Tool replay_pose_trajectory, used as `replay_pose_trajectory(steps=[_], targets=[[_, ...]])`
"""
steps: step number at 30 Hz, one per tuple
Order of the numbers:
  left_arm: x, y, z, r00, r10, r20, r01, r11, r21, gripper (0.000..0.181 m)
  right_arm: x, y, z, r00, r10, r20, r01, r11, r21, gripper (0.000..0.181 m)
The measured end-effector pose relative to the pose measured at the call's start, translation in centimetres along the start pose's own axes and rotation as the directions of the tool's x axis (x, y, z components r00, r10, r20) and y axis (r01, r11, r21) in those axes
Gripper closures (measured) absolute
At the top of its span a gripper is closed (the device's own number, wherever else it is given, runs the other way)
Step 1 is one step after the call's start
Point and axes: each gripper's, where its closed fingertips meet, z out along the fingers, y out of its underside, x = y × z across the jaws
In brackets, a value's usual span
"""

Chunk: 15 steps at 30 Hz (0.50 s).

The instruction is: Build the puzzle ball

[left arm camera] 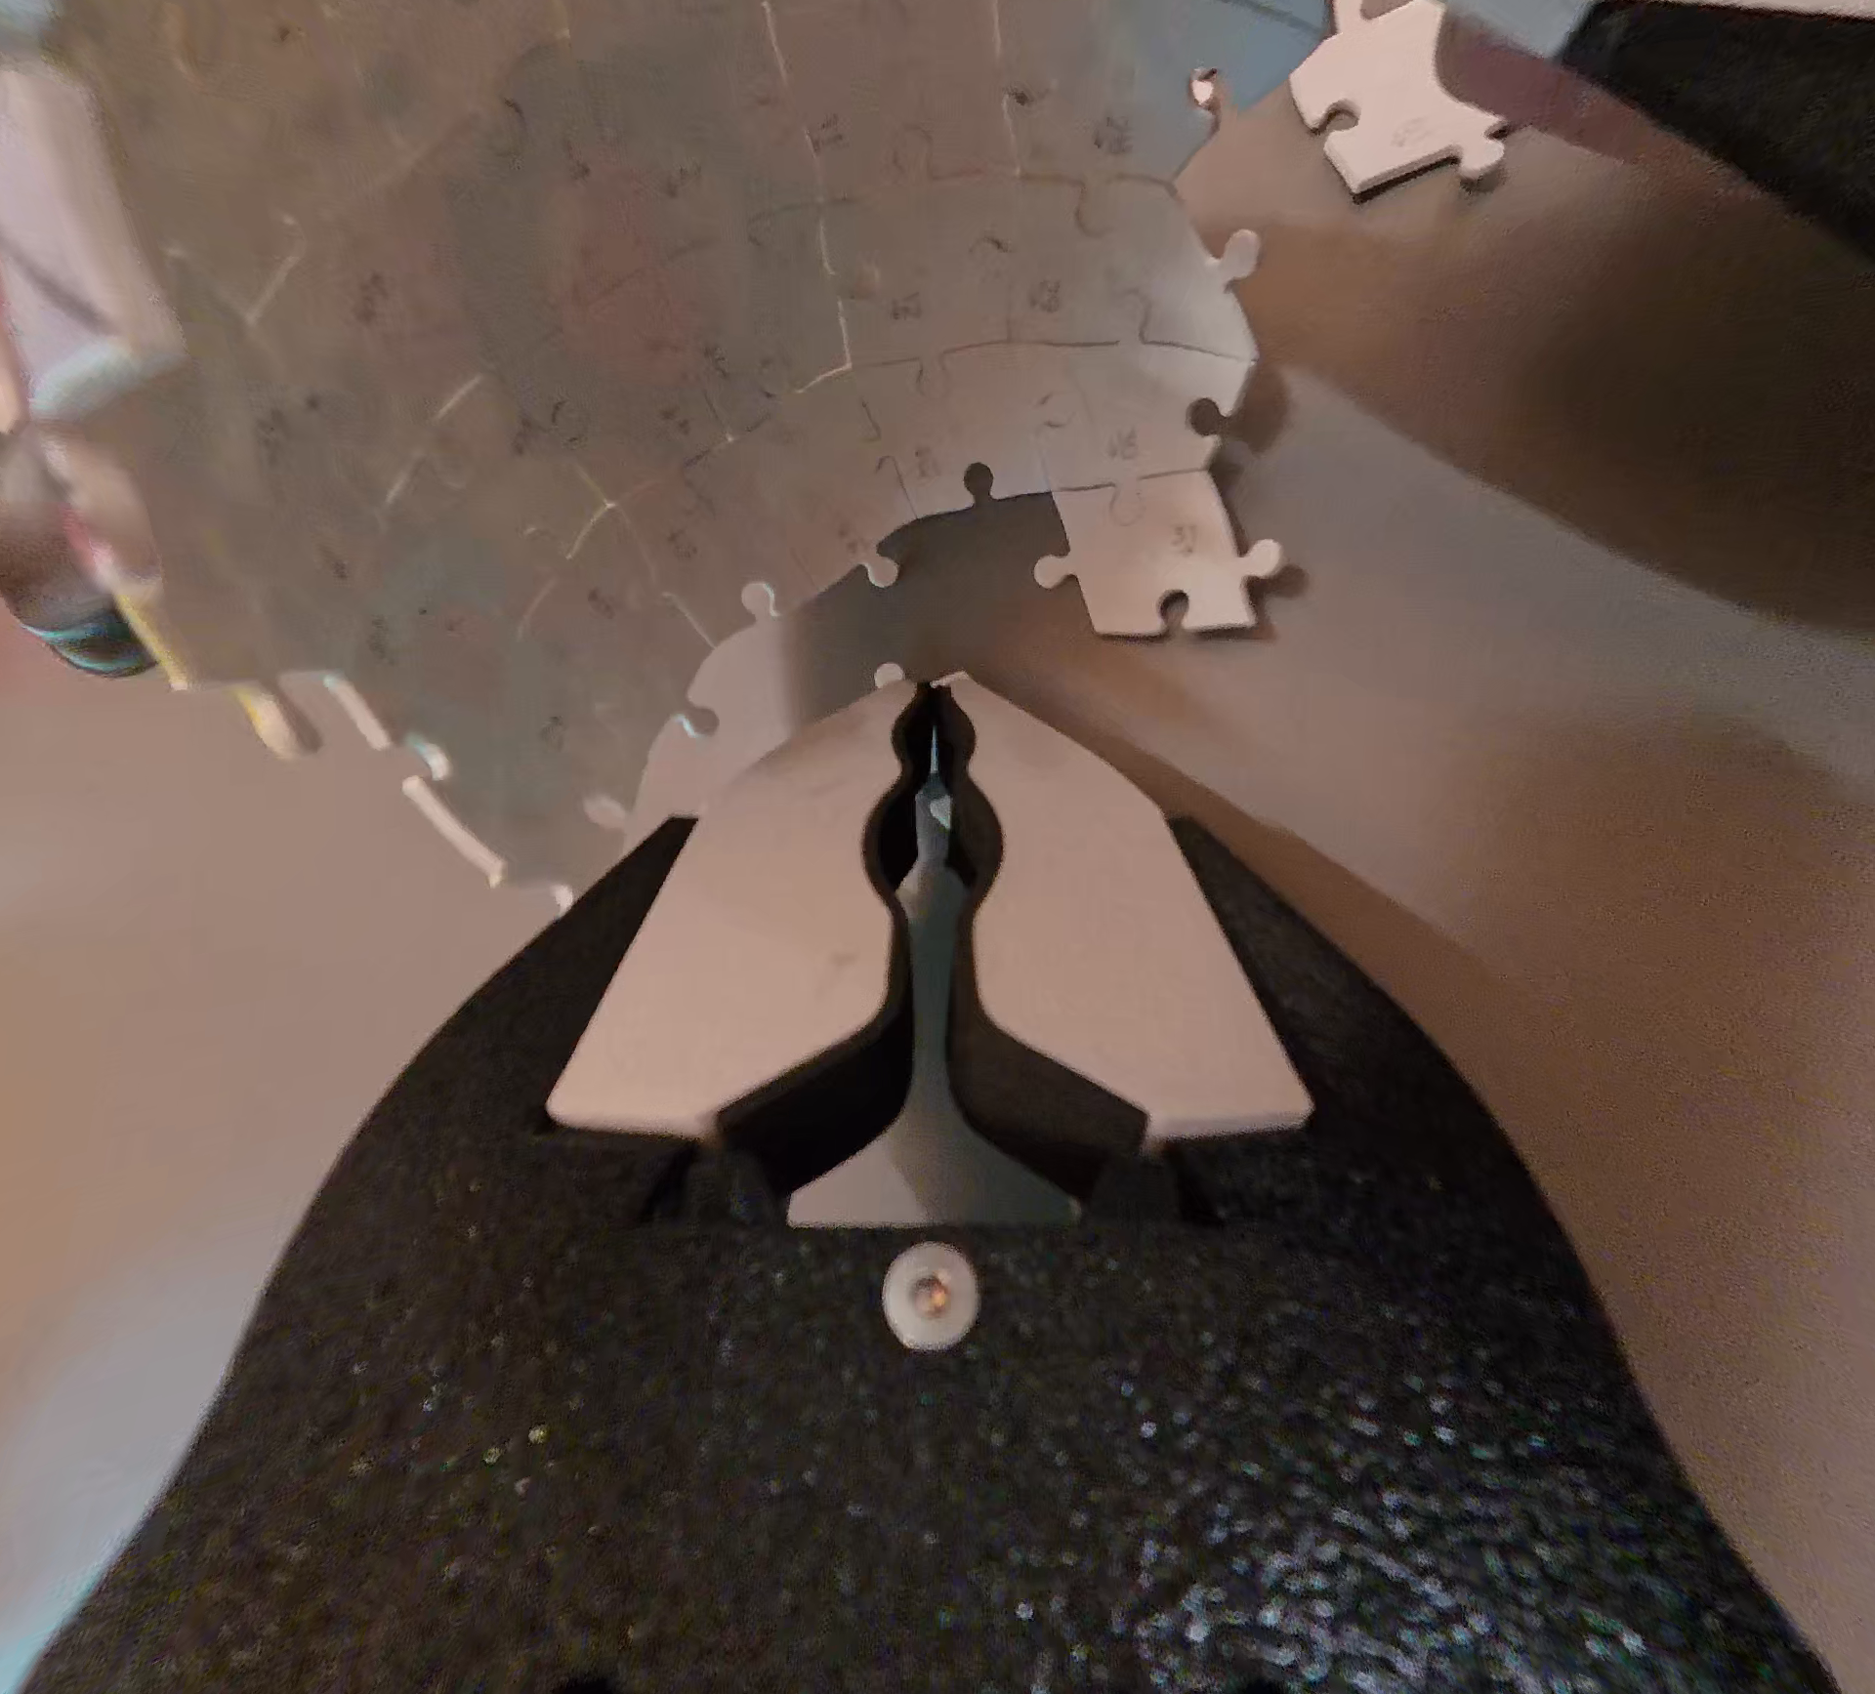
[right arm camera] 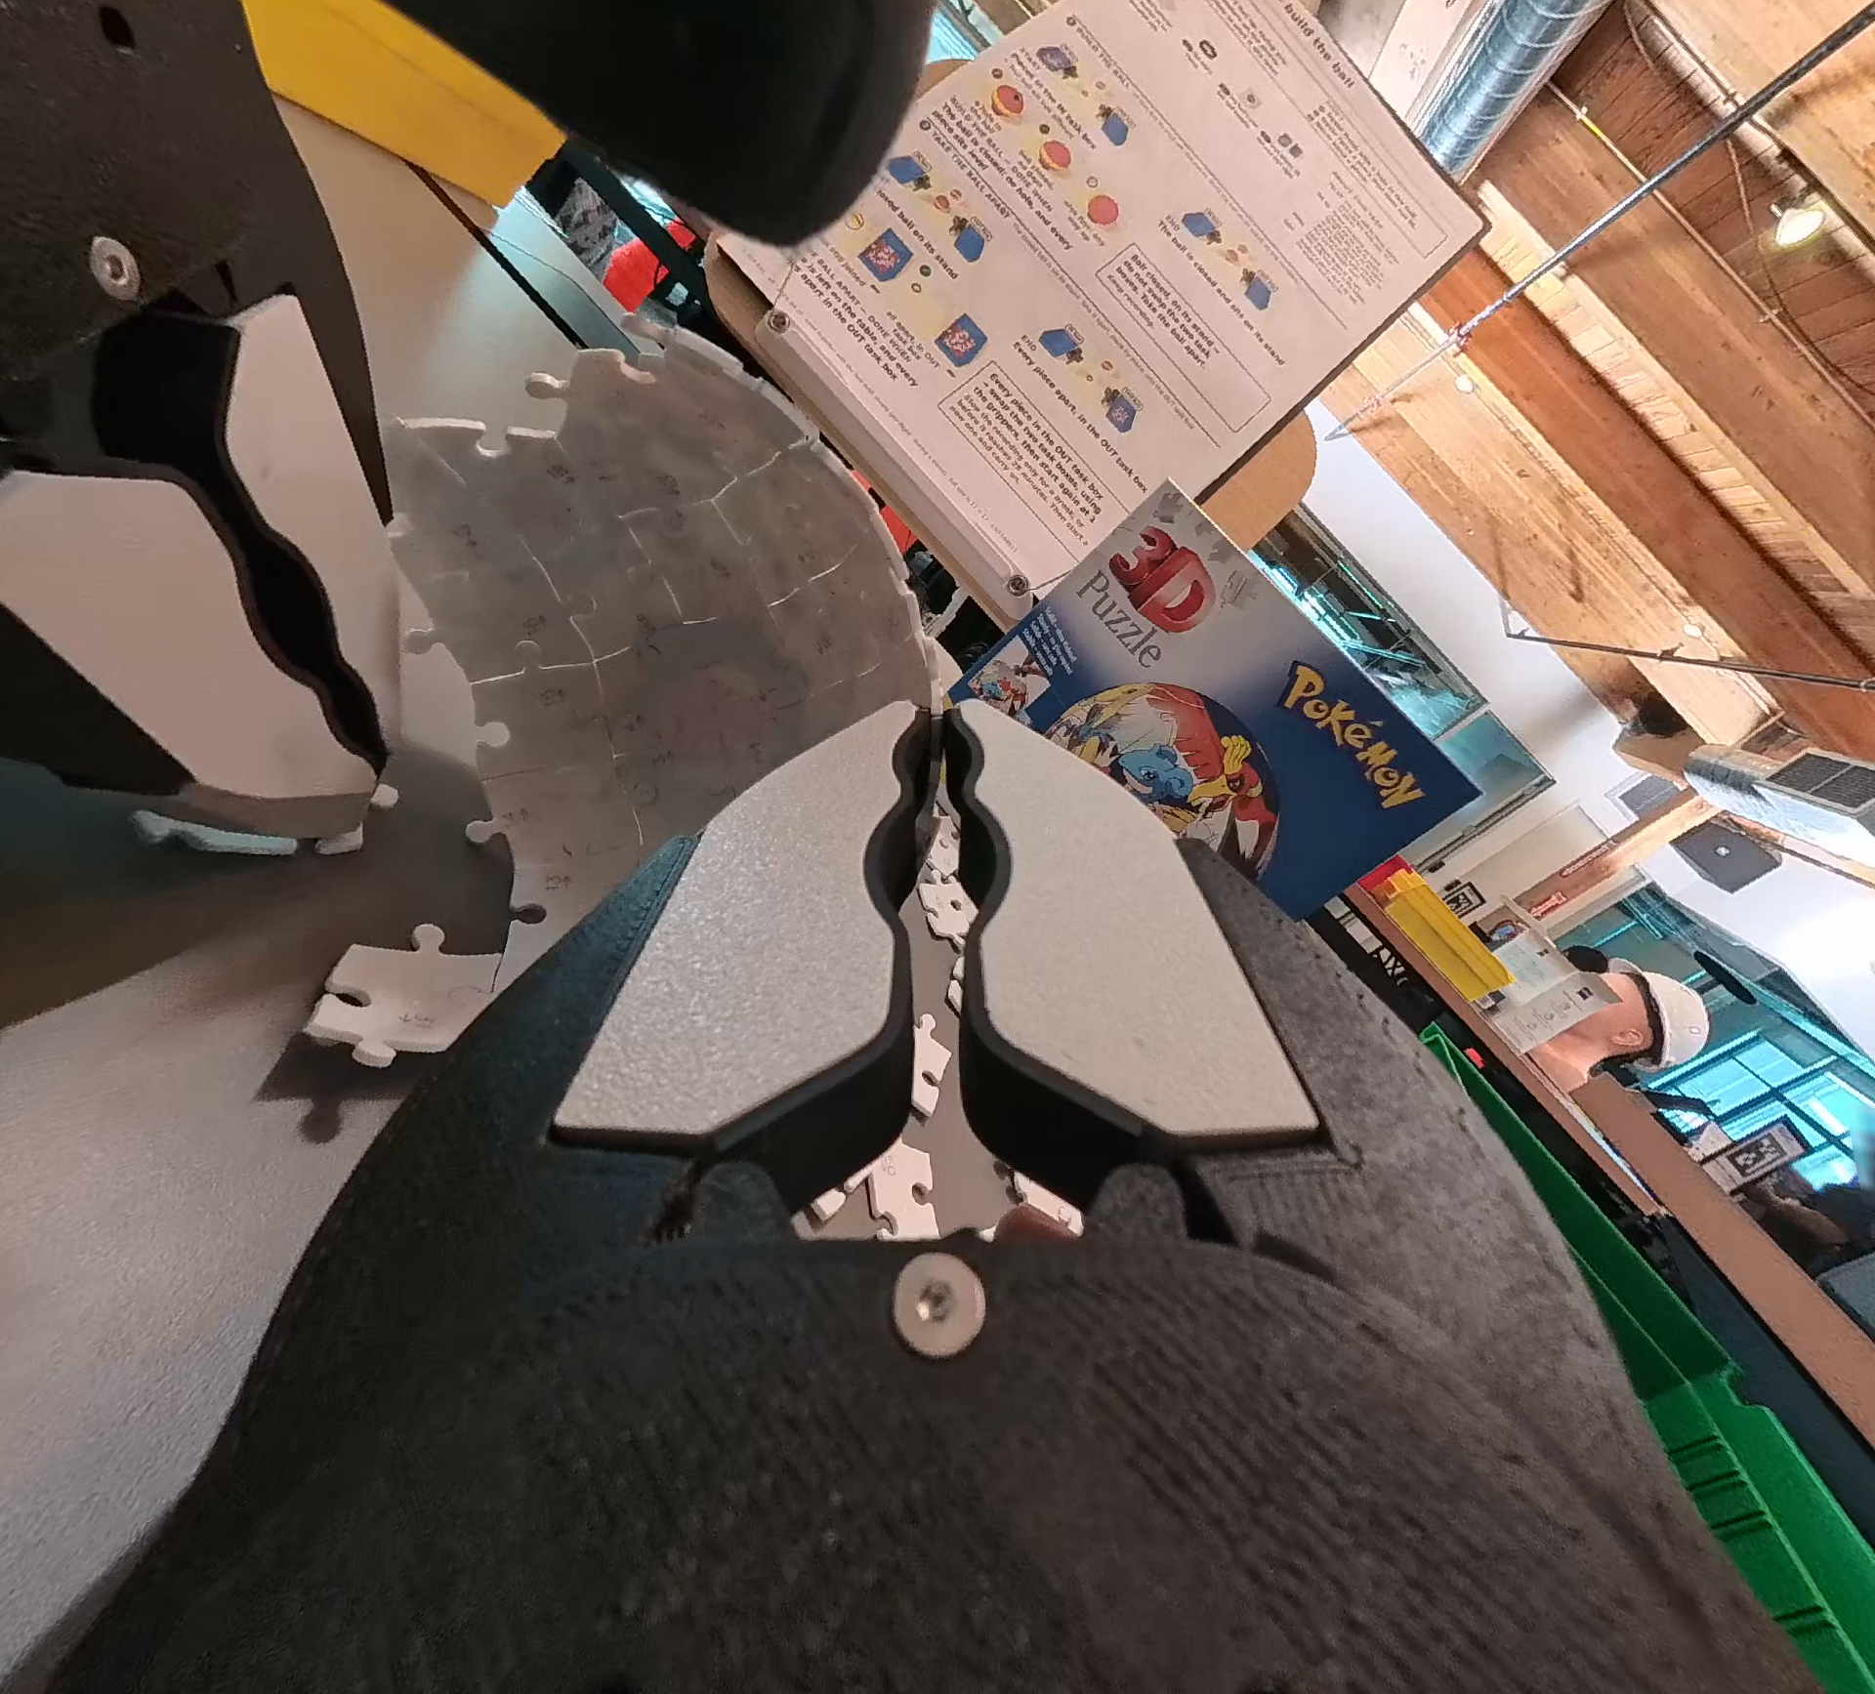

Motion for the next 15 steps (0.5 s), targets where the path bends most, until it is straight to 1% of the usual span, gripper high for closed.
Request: replay_pose_trajectory(steps=[2, 4, 7, 11, 15], targets=[[0.0, 0.1, -0.1, 0.999, -0.036, -0.024, 0.036, 0.999, 0.002, 0.181, 0.0, 0.0, 0.0, 1.000, 0.000, 0.000, 0.000, 1.000, 0.000, 0.179], [0.0, 0.1, -0.2, 0.996, -0.071, -0.044, 0.071, 0.997, 0.000, 0.177, 0.0, 0.0, 0.0, 1.000, 0.001, 0.000, -0.001, 1.000, 0.000, 0.179], [-1.0, 0.1, -1.1, 0.996, -0.089, -0.011, 0.089, 0.996, 0.024, 0.178, 0.0, 0.0, 0.0, 1.000, 0.001, 0.001, -0.001, 1.000, -0.001, 0.179], [-2.0, 2.2, -1.6, 0.998, -0.063, 0.017, 0.064, 0.996, -0.062, 0.178, 0.0, 0.0, 0.0, 1.000, 0.003, 0.001, -0.003, 1.000, 0.001, 0.179], [-1.5, 2.9, -1.6, 0.997, -0.076, -0.002, 0.076, 0.994, -0.074, 0.178, 0.0, 0.0, 0.0, 1.000, 0.002, 0.001, -0.002, 1.000, 0.001, 0.179]])
